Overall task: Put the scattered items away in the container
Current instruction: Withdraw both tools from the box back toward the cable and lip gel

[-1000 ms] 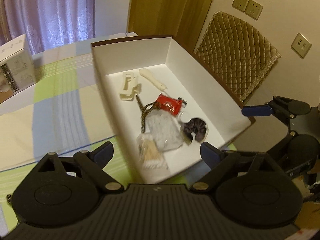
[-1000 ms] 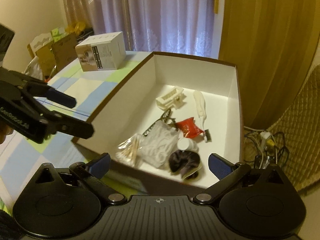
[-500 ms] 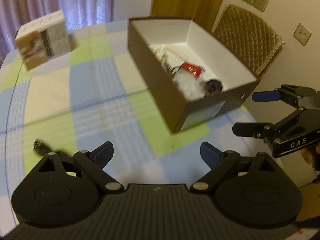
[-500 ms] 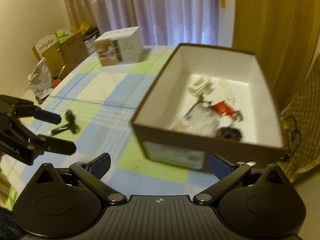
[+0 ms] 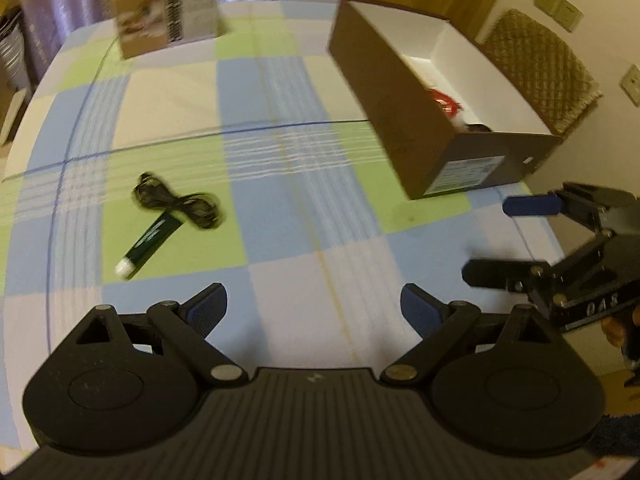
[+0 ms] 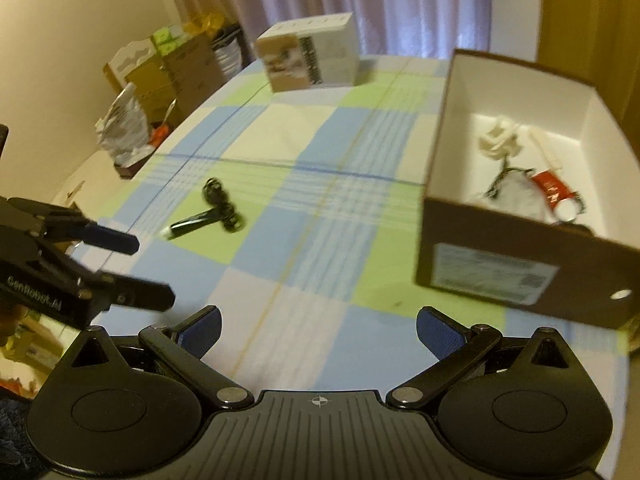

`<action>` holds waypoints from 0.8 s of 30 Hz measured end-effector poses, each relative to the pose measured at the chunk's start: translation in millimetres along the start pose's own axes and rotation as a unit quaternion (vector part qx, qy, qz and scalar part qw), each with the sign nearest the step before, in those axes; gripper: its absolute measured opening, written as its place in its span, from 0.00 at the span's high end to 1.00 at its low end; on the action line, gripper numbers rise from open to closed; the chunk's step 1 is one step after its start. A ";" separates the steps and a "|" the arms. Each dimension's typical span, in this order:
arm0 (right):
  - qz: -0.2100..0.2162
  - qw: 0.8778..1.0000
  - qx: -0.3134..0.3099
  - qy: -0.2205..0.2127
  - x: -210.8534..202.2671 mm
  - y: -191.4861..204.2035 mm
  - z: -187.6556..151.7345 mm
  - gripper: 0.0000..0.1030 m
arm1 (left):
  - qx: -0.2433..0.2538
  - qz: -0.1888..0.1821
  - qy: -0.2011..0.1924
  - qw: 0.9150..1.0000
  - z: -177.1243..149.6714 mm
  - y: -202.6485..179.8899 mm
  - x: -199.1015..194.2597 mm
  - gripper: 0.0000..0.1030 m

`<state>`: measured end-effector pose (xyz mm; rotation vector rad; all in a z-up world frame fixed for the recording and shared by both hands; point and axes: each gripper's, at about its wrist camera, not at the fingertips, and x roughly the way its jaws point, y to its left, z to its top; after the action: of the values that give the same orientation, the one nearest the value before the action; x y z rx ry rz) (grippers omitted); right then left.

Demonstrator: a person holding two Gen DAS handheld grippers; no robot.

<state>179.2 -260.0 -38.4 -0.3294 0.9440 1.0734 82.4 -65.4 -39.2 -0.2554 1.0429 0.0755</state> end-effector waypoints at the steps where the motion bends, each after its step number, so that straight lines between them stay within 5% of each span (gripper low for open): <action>1: 0.002 1.000 -0.001 0.004 4.2 4.3 -0.1 0.02 | -0.004 0.004 0.000 1.000 -0.9 5.1 -0.9 0.11; 20: 0.013 0.999 -0.023 0.026 71.9 46.8 19.7 0.02 | -0.008 0.056 -0.004 0.998 -5.8 74.2 4.3 0.12; 24: 0.006 0.999 -0.038 0.019 94.6 56.1 28.9 0.02 | 0.023 0.070 -0.016 0.997 -3.5 88.8 17.5 0.20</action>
<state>159.4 -158.1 -84.9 -0.4079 0.9408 1.1197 72.0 18.7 -71.4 -0.1398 1.0295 0.1812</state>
